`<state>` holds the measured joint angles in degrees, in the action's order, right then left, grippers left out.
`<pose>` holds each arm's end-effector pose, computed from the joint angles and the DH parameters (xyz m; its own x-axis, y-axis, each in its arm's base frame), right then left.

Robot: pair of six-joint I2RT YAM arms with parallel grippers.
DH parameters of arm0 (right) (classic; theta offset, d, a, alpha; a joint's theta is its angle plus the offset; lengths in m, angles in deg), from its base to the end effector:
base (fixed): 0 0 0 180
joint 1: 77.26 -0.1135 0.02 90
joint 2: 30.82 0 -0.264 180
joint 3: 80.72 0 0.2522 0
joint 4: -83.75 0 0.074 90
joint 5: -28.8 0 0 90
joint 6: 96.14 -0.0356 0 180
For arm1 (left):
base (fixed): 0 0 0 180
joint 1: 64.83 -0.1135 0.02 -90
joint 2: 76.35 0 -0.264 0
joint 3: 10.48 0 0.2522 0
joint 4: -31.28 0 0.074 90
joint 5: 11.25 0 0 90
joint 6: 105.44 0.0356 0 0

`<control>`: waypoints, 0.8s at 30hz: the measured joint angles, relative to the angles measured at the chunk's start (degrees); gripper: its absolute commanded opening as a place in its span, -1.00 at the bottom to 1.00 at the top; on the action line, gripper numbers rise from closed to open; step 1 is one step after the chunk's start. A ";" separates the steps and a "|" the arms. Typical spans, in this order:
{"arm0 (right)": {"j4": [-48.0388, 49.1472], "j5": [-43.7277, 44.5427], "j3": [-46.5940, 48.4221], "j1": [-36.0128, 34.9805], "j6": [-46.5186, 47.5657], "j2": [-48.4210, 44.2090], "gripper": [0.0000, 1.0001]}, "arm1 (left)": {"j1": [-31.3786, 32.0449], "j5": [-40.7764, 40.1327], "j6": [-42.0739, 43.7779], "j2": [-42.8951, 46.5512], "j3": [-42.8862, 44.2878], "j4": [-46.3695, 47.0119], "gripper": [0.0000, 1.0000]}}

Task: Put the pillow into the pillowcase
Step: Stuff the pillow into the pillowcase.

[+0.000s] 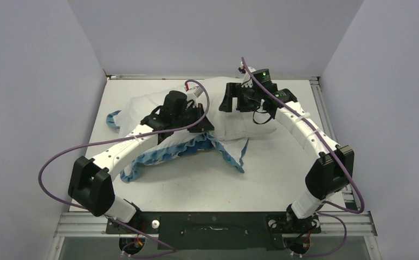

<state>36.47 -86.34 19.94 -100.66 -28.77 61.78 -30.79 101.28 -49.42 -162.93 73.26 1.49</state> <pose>0.3280 0.1584 0.3454 -0.7902 0.0376 -0.6117 -0.3874 0.7428 0.5460 0.2792 -0.2051 0.3069 -0.8089 -0.0765 -0.5829 0.4008 0.6536 -0.6420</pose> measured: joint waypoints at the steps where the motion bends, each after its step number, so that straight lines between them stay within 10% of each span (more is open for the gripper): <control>1: -0.63 0.70 0.98 -0.68 0.61 0.55 0.65 | 0.00 -0.50 -0.33 0.87 -1.14 0.55 -1.00; 10: -0.22 5.75 6.60 -8.20 3.10 2.89 0.70 | 0.15 -3.08 -1.77 4.42 -4.66 2.64 -1.00; 24: 18.36 -24.81 -2.89 -4.68 -16.92 16.28 -0.83 | 0.02 -7.10 0.15 3.50 -1.75 0.59 -1.00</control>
<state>54.83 -111.15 17.05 -105.33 -45.69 78.06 -30.77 94.17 -49.26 -159.44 71.51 2.08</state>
